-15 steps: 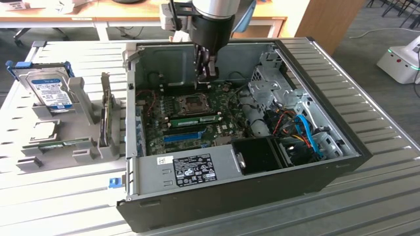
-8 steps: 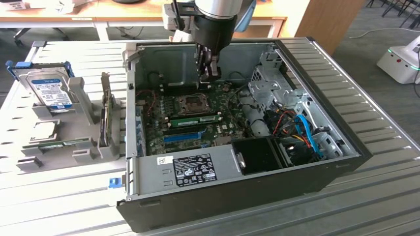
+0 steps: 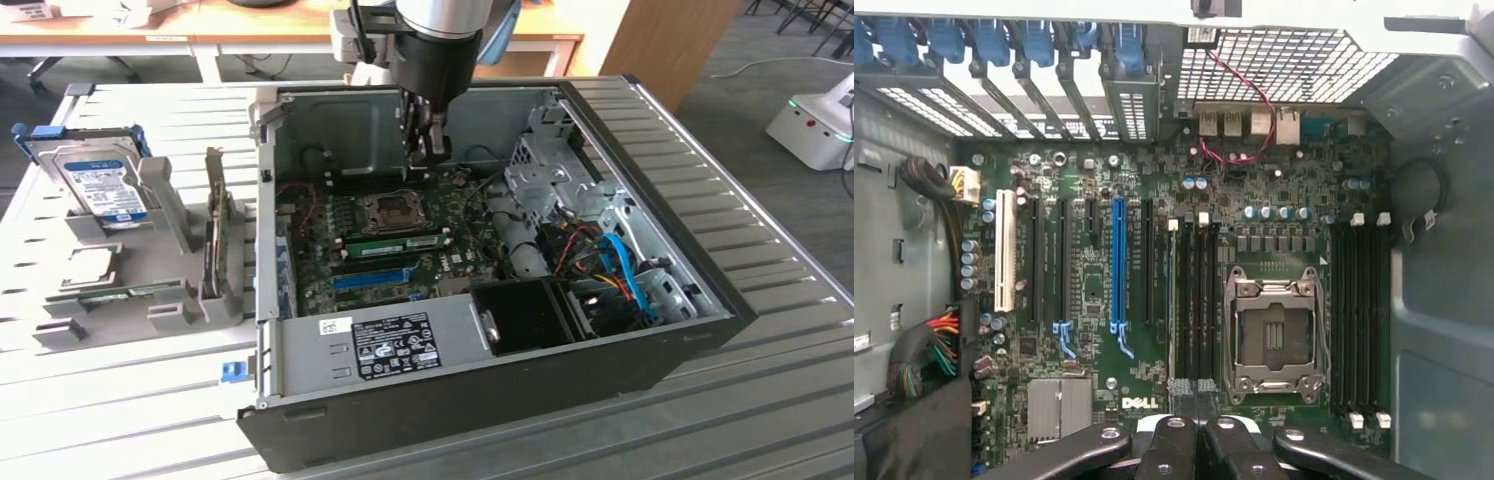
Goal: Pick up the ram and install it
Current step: 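Press down the ram until it locks into place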
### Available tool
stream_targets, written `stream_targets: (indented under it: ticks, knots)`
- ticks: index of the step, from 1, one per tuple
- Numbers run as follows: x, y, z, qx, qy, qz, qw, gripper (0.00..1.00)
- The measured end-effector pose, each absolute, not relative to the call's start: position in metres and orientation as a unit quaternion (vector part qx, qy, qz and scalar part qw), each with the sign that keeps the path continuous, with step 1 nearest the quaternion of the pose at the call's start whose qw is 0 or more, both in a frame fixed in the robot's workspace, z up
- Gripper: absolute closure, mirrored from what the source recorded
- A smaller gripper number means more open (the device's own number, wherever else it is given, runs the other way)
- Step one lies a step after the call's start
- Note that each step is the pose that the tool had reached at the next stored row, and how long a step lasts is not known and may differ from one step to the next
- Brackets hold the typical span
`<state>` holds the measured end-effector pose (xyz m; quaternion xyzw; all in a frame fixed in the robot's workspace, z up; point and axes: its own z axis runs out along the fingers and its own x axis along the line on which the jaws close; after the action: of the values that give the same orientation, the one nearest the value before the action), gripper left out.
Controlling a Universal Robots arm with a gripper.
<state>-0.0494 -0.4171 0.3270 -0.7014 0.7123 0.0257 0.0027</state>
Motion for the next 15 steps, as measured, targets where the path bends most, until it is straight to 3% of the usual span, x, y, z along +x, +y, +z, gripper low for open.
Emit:
stream_targets:
  ticks: [15]
  knots:
    - [-0.0495, -0.4171, 0.3270, -0.701, 0.713, 0.025, 0.003, 0.89]
